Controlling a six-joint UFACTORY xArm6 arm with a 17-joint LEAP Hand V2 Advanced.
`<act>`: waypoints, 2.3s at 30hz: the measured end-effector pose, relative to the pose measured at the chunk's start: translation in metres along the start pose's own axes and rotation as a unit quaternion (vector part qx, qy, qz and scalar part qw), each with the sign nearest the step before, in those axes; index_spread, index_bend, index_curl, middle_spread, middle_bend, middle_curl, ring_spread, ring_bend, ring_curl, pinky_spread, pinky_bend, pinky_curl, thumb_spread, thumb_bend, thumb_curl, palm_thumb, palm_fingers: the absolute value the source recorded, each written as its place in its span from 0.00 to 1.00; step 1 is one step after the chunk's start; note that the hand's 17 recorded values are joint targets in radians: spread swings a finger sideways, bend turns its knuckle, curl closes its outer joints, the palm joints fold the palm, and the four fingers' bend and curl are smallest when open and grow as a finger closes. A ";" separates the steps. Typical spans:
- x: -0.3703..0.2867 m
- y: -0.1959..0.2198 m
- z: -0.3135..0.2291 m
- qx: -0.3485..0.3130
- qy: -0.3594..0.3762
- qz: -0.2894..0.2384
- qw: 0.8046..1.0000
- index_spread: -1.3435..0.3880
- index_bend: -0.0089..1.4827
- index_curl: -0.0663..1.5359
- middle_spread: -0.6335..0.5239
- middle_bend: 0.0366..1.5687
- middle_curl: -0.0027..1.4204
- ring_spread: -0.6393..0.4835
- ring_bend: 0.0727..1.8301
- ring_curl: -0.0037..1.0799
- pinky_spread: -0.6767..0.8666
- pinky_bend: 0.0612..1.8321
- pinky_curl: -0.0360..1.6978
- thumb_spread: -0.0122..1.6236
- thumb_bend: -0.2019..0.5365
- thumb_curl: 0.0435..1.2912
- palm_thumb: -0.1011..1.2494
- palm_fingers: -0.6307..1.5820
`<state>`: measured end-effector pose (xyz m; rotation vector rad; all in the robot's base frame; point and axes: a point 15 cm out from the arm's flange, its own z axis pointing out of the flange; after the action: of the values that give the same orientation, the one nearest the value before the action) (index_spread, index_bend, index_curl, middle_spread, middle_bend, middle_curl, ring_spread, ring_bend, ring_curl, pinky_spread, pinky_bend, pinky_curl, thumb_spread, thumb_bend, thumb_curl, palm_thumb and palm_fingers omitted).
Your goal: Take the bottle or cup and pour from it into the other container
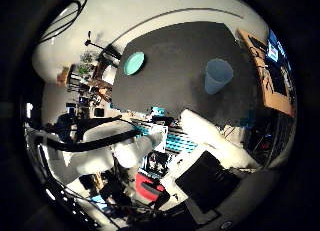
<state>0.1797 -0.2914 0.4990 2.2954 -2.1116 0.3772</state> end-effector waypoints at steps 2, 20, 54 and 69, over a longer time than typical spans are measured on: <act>0.000 0.000 0.001 0.000 -0.002 0.001 1.000 0.55 0.12 0.22 0.52 0.11 0.23 0.72 0.08 0.23 0.71 0.13 0.18 0.65 0.24 0.24 0.60 0.42; 0.008 -0.044 0.066 0.045 -0.116 0.019 0.992 0.59 0.10 0.19 0.53 0.14 0.24 0.72 0.16 0.25 0.72 0.21 0.20 0.64 0.24 0.19 0.38 0.40; 0.033 -0.069 0.197 0.198 -0.401 0.154 0.881 0.64 0.11 0.20 0.60 0.16 0.24 0.73 0.23 0.22 0.72 0.30 0.18 0.63 0.24 0.19 0.36 0.36; 0.059 -0.047 0.219 0.200 -0.412 0.181 0.870 0.65 0.10 0.20 0.62 0.16 0.24 0.74 0.23 0.21 0.72 0.31 0.17 0.62 0.24 0.20 0.36 0.35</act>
<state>0.2682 -0.3803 0.3040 2.5561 -3.1463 -0.2820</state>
